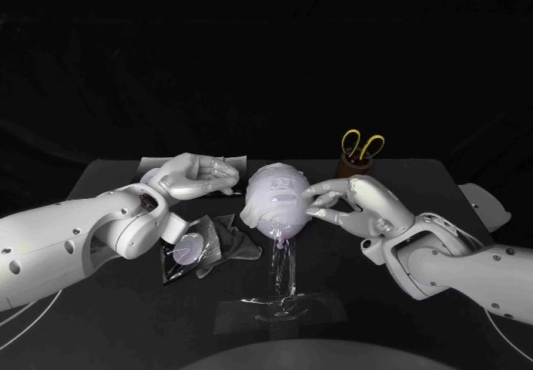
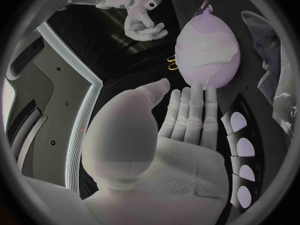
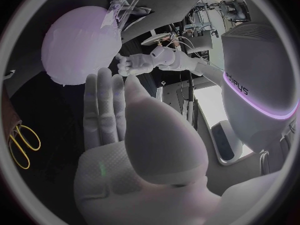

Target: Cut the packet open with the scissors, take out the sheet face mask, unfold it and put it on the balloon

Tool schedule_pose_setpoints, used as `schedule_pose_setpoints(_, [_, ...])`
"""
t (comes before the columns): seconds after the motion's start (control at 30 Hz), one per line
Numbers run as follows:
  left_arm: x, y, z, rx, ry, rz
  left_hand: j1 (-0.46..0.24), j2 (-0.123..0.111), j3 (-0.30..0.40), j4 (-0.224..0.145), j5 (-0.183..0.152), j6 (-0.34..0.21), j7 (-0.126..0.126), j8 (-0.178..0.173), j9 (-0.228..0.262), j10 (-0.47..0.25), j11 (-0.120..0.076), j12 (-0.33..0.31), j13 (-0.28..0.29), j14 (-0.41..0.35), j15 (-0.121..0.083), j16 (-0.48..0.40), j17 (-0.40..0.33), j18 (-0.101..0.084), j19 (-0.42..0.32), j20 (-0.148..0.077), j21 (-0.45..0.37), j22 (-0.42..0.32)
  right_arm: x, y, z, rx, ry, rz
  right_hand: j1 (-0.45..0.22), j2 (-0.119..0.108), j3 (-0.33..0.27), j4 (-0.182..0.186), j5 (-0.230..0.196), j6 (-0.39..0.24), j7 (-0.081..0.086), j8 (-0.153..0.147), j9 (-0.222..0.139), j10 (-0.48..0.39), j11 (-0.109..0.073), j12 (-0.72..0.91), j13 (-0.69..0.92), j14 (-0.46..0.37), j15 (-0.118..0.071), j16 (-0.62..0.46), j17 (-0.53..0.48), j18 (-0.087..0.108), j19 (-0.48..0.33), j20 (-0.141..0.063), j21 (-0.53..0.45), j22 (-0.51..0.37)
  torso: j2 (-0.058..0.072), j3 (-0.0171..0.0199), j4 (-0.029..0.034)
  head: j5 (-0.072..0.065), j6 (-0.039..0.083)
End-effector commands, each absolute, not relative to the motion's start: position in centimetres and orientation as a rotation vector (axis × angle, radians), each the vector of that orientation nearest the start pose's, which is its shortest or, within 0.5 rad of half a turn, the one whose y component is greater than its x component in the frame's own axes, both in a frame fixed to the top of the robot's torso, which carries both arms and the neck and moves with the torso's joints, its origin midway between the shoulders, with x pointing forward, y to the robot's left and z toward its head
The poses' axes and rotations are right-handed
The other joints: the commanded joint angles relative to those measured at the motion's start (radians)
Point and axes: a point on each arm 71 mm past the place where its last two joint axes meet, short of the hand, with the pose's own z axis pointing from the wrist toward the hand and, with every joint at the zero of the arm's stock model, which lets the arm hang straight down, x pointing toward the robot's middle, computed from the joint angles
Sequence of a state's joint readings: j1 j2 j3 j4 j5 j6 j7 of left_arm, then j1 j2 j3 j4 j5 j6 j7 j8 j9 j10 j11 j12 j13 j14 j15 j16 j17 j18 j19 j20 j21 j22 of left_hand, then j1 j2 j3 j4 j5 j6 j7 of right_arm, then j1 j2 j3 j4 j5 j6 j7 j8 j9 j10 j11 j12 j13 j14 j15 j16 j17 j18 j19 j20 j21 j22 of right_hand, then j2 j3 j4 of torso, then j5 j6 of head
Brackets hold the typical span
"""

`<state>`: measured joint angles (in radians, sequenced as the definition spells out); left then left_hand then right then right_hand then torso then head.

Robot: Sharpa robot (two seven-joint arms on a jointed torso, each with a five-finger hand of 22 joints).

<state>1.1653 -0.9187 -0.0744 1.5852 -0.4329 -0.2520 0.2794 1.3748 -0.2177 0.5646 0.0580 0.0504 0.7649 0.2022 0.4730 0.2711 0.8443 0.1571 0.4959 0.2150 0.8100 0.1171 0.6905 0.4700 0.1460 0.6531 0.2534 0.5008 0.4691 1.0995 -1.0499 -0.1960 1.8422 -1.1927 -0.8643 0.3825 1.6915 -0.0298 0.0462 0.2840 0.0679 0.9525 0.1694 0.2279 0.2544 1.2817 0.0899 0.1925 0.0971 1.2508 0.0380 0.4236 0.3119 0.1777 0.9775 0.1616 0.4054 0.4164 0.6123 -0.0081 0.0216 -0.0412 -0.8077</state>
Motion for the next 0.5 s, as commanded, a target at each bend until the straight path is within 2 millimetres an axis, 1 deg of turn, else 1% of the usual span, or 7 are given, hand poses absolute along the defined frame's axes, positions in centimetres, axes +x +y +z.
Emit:
schedule_pose_setpoints(0.03, [46.4, 21.1, -19.4, -0.581, 1.602, -1.4, -0.007, -0.01, 0.002, 0.006, -0.001, 0.001, 0.01, -0.009, -0.009, -0.004, 0.012, -0.035, -0.029, -0.047, 0.017, -0.064, -0.036, -0.022, -0.05, 0.024, -0.075, -0.047, 36.5, -19.9, -20.7, -0.139, 1.284, 1.079, -0.014, -0.026, -0.004, 0.001, 0.005, 0.038, -0.021, -0.003, -0.005, 0.082, -0.03, 0.044, 0.04, 0.082, -0.032, 0.087, 0.06, 0.008, 0.057, -0.031, 0.056, 0.034, 0.001, 0.0002, 0.0005, 0.003, 0.004])
schedule_pose_setpoints(0.13, [46.7, 20.6, -19.4, -0.535, 1.585, -1.396, -0.008, -0.015, -0.018, 0.01, -0.002, -0.015, 0.015, -0.029, -0.026, -0.019, 0.03, -0.101, -0.076, -0.12, 0.047, -0.176, -0.095, -0.042, -0.1, 0.037, -0.167, -0.108, 36.5, -19.2, -21.0, -0.193, 1.324, 1.045, -0.037, -0.055, -0.012, -0.002, 0.031, 0.071, -0.046, -0.007, -0.01, 0.124, -0.053, 0.135, 0.129, 0.152, -0.061, 0.255, 0.171, 0.003, 0.116, -0.064, 0.134, 0.086, 0.001, 0.0005, 0.0006, 0.004, 0.002])
schedule_pose_setpoints(0.2, [46.9, 20.2, -19.4, -0.503, 1.575, -1.392, -0.007, -0.012, -0.039, 0.015, -0.001, -0.02, 0.006, -0.043, -0.036, -0.019, 0.044, -0.14, -0.107, -0.151, 0.065, -0.244, -0.131, -0.055, -0.108, 0.038, -0.21, -0.139, 36.5, -18.6, -21.2, -0.23, 1.344, 1.019, -0.06, -0.065, -0.014, 0.001, 0.065, 0.085, -0.05, -0.014, -0.017, 0.149, -0.062, 0.386, 0.386, 0.216, -0.072, 0.591, 0.521, 0.002, 0.149, -0.081, 0.197, 0.132, 0.001, 0.0004, 0.0, 0.007, 0.0])
schedule_pose_setpoints(0.23, [47.0, 20.0, -19.4, -0.489, 1.571, -1.391, -0.003, -0.011, -0.053, 0.016, 0.0, -0.018, 0.006, -0.05, -0.042, -0.009, 0.048, -0.157, -0.121, -0.148, 0.067, -0.269, -0.145, -0.059, -0.102, 0.037, -0.225, -0.153, 36.6, -18.3, -21.3, -0.249, 1.353, 1.003, -0.088, -0.068, -0.006, 0.014, 0.087, 0.105, -0.035, -0.023, -0.024, 0.14, -0.065, 0.655, 0.668, 0.207, -0.07, 0.775, 0.709, 0.002, 0.154, -0.098, 0.276, 0.205, 0.001, 0.0002, -0.0001, 0.007, 0.001])
schedule_pose_setpoints(0.3, [47.4, 19.6, -19.4, -0.459, 1.563, -1.387, -0.007, -0.006, -0.074, 0.026, -0.002, -0.024, 0.002, -0.062, -0.05, -0.017, 0.052, -0.186, -0.14, -0.171, 0.077, -0.312, -0.167, -0.066, -0.101, 0.038, -0.246, -0.169, 36.6, -17.6, -21.4, -0.294, 1.361, 0.965, -0.073, -0.044, 0.032, -0.005, 0.069, 0.117, -0.049, -0.033, -0.03, 0.134, -0.074, 0.946, 0.99, 0.233, -0.085, 0.943, 0.913, -0.034, 0.211, -0.088, 0.47, 0.404, 0.001, 0.0005, -0.0001, 0.01, 0.0])
schedule_pose_setpoints(0.4, [48.1, 18.9, -19.6, -0.429, 1.561, -1.377, -0.023, 0.006, -0.128, 0.057, -0.003, -0.038, 0.002, -0.085, -0.061, -0.031, 0.056, -0.232, -0.152, -0.238, 0.088, -0.389, -0.215, -0.078, -0.113, 0.039, -0.28, -0.199, 36.6, -16.6, -21.5, -0.35, 1.349, 0.909, -0.095, -0.061, 0.052, -0.002, 0.069, 0.128, -0.054, -0.039, -0.031, 0.218, -0.06, 1.231, 1.307, 0.297, -0.073, 1.103, 1.17, -0.07, 0.313, -0.089, 0.71, 0.656, 0.002, 0.001, -0.0001, 0.012, -0.001])
schedule_pose_setpoints(0.5, [48.8, 18.4, -19.8, -0.41, 1.568, -1.362, -0.024, 0.026, -0.205, 0.094, 0.0, -0.066, -0.012, -0.116, -0.075, -0.074, 0.054, -0.296, -0.153, -0.358, 0.107, -0.482, -0.278, -0.085, -0.161, 0.04, -0.326, -0.241, 36.7, -15.7, -21.6, -0.392, 1.334, 0.86, -0.097, -0.068, 0.08, -0.008, 0.044, 0.139, -0.057, -0.04, -0.029, 0.252, -0.059, 1.31, 1.398, 0.32, -0.07, 1.147, 1.259, -0.086, 0.352, -0.086, 0.805, 0.76, 0.003, 0.0004, -0.0012, 0.015, -0.002])
